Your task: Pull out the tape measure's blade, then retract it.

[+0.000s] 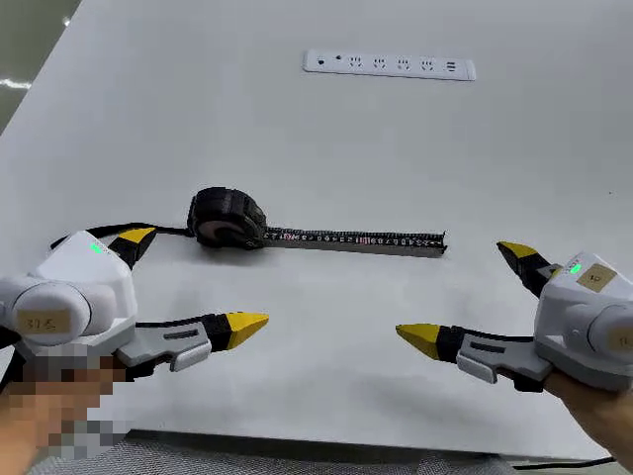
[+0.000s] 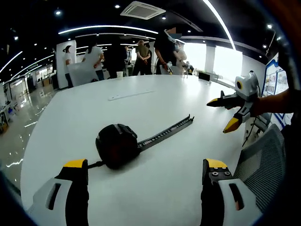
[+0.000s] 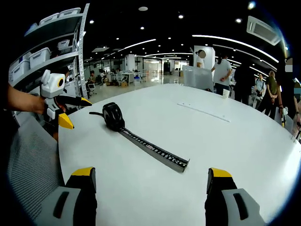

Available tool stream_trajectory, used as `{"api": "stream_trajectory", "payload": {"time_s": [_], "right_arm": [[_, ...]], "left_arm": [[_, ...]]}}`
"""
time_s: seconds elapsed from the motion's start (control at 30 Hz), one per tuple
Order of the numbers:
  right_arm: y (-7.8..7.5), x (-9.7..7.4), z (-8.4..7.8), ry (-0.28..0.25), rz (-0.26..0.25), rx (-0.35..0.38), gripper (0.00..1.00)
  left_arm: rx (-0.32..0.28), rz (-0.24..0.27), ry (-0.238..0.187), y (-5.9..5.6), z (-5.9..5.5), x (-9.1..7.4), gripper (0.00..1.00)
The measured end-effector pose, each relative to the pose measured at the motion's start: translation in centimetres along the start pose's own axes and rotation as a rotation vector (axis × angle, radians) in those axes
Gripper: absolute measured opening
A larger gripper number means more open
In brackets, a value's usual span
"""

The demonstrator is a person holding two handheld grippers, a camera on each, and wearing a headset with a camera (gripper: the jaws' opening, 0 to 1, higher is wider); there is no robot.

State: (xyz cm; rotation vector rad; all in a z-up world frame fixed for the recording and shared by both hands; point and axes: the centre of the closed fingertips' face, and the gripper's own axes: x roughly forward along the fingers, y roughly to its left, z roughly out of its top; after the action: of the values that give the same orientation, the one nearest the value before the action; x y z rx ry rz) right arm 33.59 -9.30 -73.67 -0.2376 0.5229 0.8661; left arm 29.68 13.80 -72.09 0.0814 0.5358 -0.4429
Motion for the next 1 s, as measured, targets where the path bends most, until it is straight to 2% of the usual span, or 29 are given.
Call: {"api": "stream_trajectory", "payload": {"time_s": [0.07, 0.17, 0.23, 0.37, 0.6, 0.83, 1.0], "right_arm": [[0.2, 0.0, 0.1, -0.004, -0.008, 0.005, 0.99], [0.4, 0.0, 0.1, -0.001, -0.019, 0.021, 0.99], [0.4, -0.1, 0.1, 0.000, -0.028, 0.037, 0.99], [0.7, -0.3, 0.5, -0.014, -0.046, 0.050, 0.99], [1.2, -0.3, 0.8, -0.021, -0.047, 0.069, 0.99], [1.4, -0.4, 1.3, -0.033, -0.055, 0.076, 0.99], [1.7, -0.4, 1.4, -0.037, -0.052, 0.083, 0.99]], "left_arm": [[-0.005, 0.022, -0.004, 0.2, 0.0, -0.1, 0.99], [-0.011, 0.037, 0.003, -0.1, -0.1, -0.2, 0.99], [-0.005, 0.038, 0.009, -0.3, -0.2, -0.1, 0.99], [-0.030, 0.045, 0.015, -0.6, -0.4, -0.1, 0.99], [-0.045, 0.068, -0.006, -0.4, 0.1, -0.3, 0.99], [-0.046, 0.090, -0.003, -0.2, 0.1, -0.6, 0.99], [-0.054, 0.096, -0.009, -0.6, 0.3, -0.4, 0.99]]}}
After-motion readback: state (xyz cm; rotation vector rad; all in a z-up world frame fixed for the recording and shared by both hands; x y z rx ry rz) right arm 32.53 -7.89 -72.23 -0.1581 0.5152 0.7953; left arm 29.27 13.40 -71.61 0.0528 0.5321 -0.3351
